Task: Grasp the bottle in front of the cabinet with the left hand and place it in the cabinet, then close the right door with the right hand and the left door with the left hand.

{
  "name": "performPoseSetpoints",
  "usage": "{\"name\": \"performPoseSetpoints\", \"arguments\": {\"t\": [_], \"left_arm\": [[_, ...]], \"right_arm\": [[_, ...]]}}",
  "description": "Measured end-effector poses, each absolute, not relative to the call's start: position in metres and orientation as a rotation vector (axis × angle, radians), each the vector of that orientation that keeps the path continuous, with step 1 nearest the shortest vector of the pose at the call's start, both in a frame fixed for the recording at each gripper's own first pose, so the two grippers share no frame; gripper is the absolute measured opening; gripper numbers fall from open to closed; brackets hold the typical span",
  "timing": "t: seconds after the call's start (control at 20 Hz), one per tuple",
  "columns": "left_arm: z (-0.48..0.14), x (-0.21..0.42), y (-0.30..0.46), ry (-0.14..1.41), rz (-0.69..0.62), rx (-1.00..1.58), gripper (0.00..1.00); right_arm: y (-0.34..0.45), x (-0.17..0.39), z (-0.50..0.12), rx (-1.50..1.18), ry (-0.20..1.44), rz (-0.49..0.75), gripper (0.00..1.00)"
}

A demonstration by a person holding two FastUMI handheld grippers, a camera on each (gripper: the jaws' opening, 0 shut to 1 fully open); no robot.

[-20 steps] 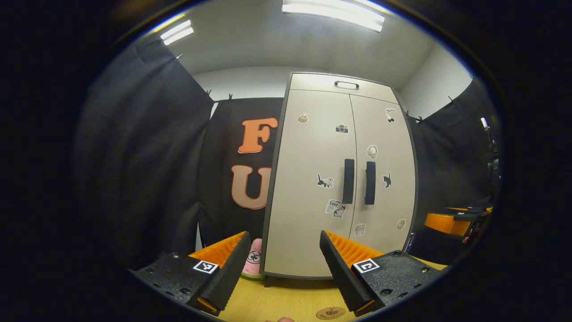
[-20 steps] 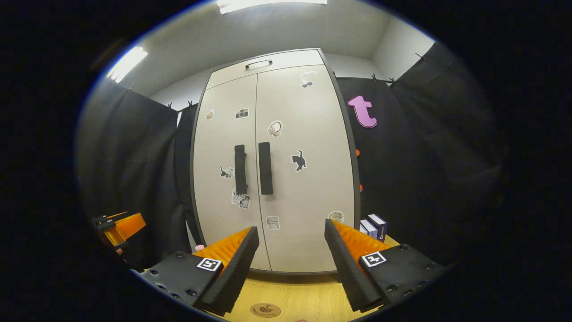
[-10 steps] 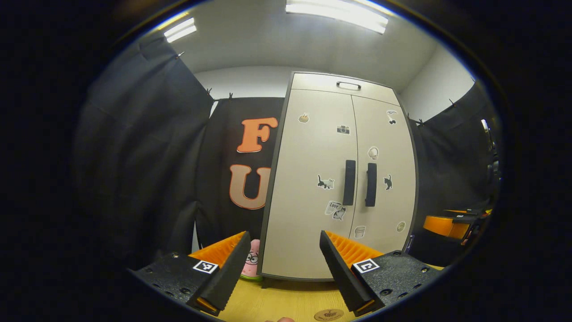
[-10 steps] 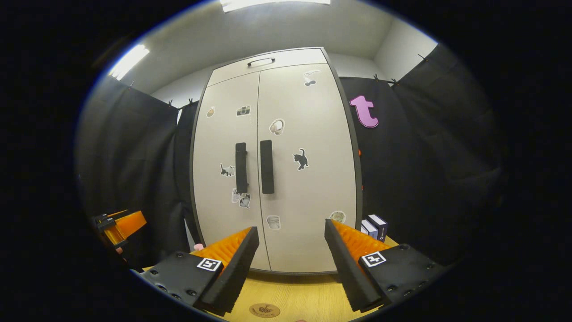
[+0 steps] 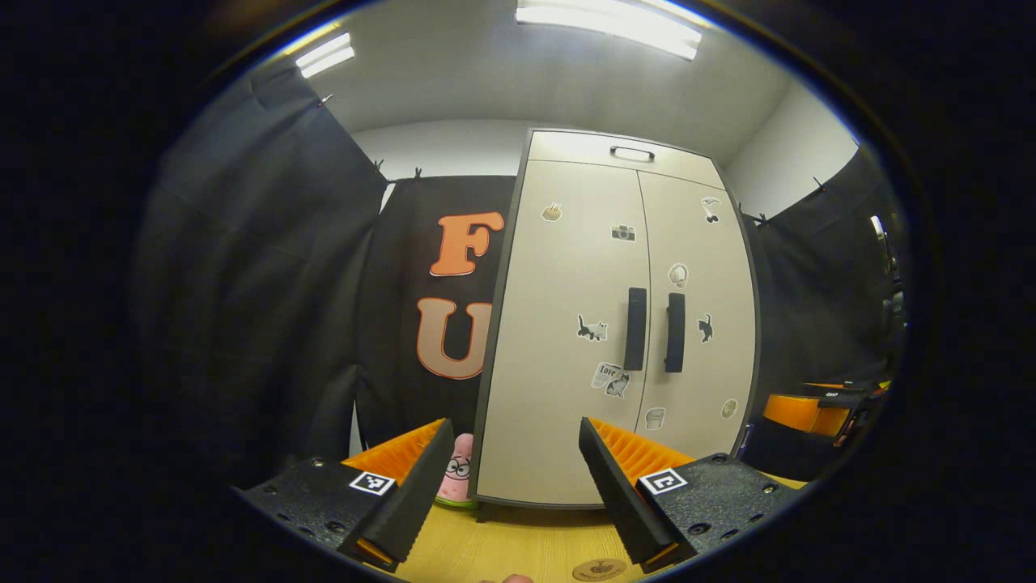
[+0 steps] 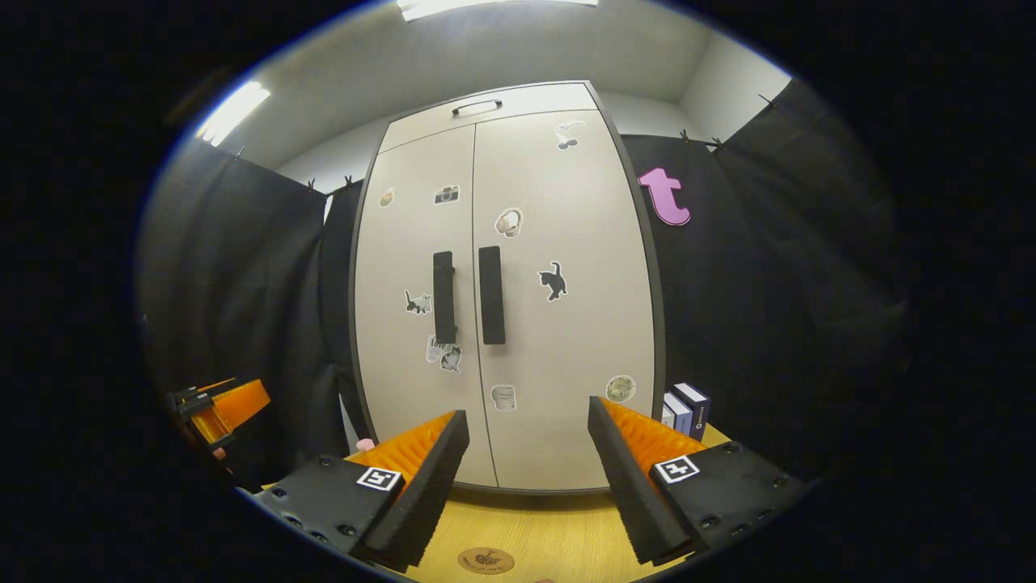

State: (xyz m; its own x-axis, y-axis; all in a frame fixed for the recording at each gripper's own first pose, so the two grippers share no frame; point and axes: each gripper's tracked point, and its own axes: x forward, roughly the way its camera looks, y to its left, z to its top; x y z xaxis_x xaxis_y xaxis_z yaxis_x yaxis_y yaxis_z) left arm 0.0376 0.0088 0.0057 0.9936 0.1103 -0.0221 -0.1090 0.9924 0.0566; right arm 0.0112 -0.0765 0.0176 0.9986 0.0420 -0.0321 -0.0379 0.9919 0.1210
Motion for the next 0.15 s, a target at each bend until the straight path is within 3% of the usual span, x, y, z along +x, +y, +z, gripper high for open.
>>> {"name": "performPoseSetpoints", "arguments": {"t": [0.15], "left_arm": [[0.0041, 0.0379, 0.0083, 0.028, 0.108, 0.053, 0.94]], "right_arm": [[-0.076, 0.0116, 0.0172, 0.123, 0.036, 0.041, 0.97]]}}
